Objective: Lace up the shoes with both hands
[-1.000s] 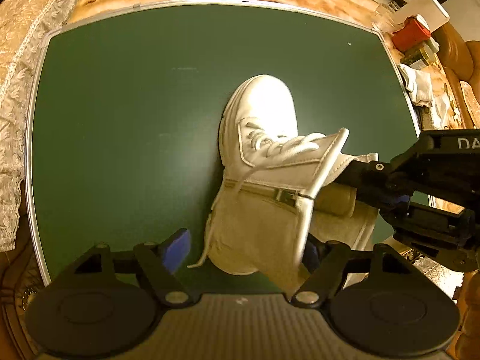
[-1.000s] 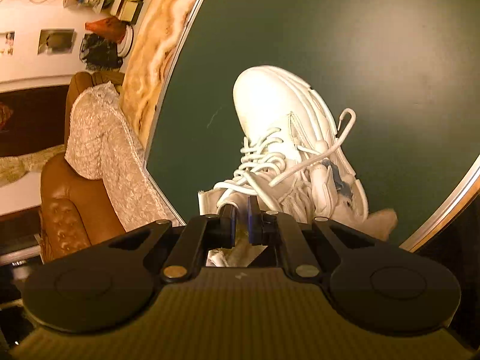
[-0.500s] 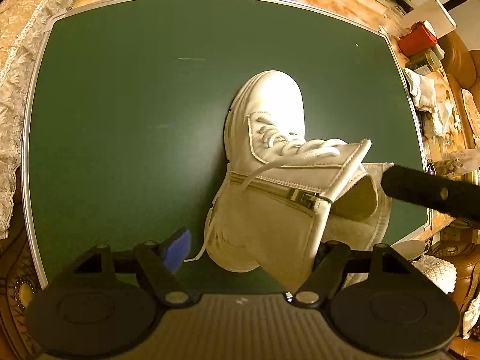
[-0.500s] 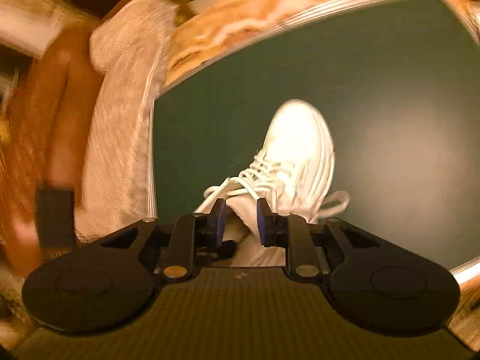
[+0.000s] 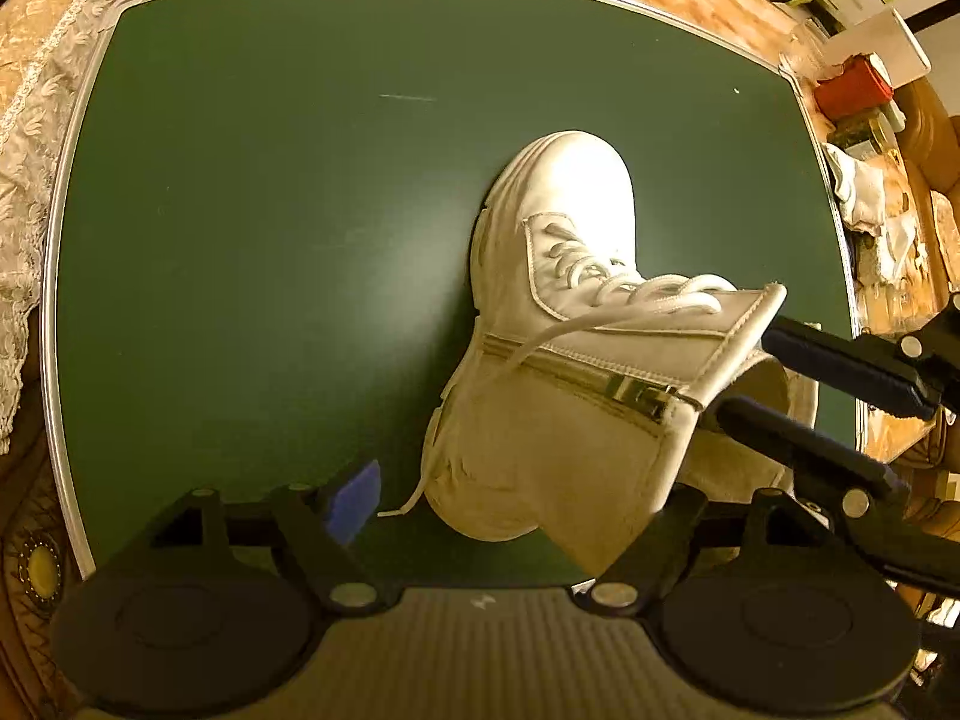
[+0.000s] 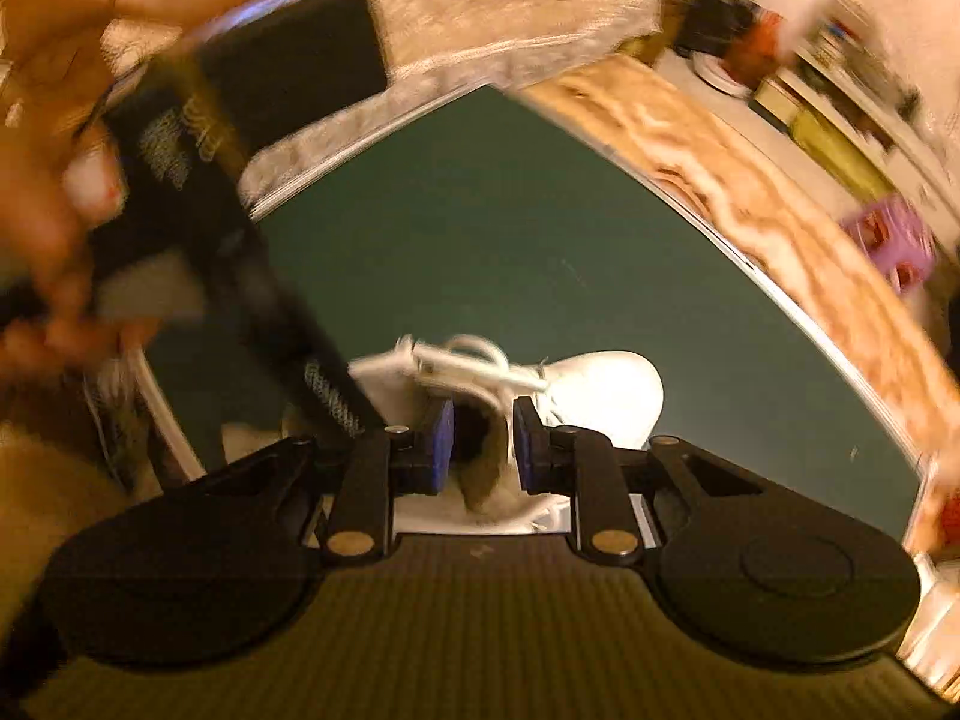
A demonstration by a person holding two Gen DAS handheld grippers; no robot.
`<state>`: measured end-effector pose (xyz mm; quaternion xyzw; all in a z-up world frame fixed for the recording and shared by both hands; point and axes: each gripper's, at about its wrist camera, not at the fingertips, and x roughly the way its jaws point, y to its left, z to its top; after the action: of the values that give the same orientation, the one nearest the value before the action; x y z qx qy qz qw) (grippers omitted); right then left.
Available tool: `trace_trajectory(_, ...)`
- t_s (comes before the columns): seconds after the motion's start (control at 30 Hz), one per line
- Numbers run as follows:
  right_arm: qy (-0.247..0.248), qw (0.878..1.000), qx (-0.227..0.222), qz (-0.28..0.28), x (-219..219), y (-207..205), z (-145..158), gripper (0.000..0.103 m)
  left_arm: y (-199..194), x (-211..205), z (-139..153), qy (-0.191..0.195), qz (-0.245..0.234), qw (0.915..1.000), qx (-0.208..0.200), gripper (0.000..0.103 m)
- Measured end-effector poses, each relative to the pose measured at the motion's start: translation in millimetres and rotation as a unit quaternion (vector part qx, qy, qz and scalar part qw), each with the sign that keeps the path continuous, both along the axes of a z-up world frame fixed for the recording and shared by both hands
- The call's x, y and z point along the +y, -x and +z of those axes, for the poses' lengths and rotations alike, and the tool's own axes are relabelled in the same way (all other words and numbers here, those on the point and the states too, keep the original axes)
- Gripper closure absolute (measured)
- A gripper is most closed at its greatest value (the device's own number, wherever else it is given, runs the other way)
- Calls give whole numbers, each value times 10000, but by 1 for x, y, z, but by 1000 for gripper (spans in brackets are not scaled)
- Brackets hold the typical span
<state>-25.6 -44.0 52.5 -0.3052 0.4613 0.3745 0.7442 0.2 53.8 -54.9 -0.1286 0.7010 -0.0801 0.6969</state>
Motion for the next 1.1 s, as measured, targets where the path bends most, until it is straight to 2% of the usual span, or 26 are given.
trace_trajectory(0.1,205,9987,-177,436,8,3,-9,78,1,-4,-1,36,-99,9999,6,22)
trace_trajectory(0.2,145,9978,-116,635,12,-3,-19,78,3,-1,0,-54,-23,10000,-48,23)
trace_trajectory(0.23,111,9977,-76,659,12,-6,-22,85,3,3,-1,-29,38,10000,-52,21)
trace_trajectory(0.27,-86,9993,149,331,7,-12,-24,98,3,6,-2,15,81,10000,-39,20)
trace_trajectory(0.33,-657,9920,799,-717,-10,-30,-28,98,5,7,-5,111,99,9999,-25,16)
trace_trajectory(0.37,-1059,9747,1280,-1496,-24,-40,-30,97,7,7,-6,178,130,9998,-27,16)
trace_trajectory(0.4,-1484,9413,1832,-2416,-44,-48,-36,97,9,6,-8,247,185,9995,2,14)
trace_trajectory(0.43,-1871,8944,2357,-3309,-63,-55,-42,96,10,5,-11,316,242,9992,37,13)
trace_trajectory(0.5,-2477,7807,3145,-4799,-97,-56,-56,96,13,4,-13,411,399,9983,86,12)
trace_trajectory(0.57,-2830,6872,3499,-5703,-113,-45,-66,95,14,-1,-13,423,439,9981,42,12)
trace_trajectory(0.63,-3080,6146,3694,-6252,-121,-36,-73,95,15,-3,-12,402,433,9983,3,14)
trace_trajectory(0.67,-3173,5837,3772,-6453,-123,-31,-76,95,15,-3,-12,400,426,9983,-18,15)
trace_trajectory(0.7,-3249,5580,3823,-6610,-124,-27,-78,95,15,-3,-13,398,398,9984,-33,15)
trace_trajectory(0.93,-3744,3923,4071,-7350,-130,-2,-103,95,14,-2,-15,423,295,9986,-84,14)
trace_trajectory(0.97,-3766,3874,4088,-7355,-131,-4,-107,95,14,-3,-14,400,268,9988,-106,14)
trace_trajectory(1.0,-3720,4042,4046,-7311,-130,-6,-107,95,14,-2,-14,419,281,9987,-112,14)
trace_trajectory(1.03,-3543,4558,3929,-7158,-127,-14,-100,95,13,-1,-14,473,326,9983,-77,14)
trace_trajectory(1.07,-3288,5216,3761,-6916,-124,-26,-91,95,13,1,-15,518,380,9979,-34,14)
trace_trajectory(1.1,-2967,5984,3508,-6564,-118,-37,-78,95,12,3,-16,556,405,9976,-6,13)
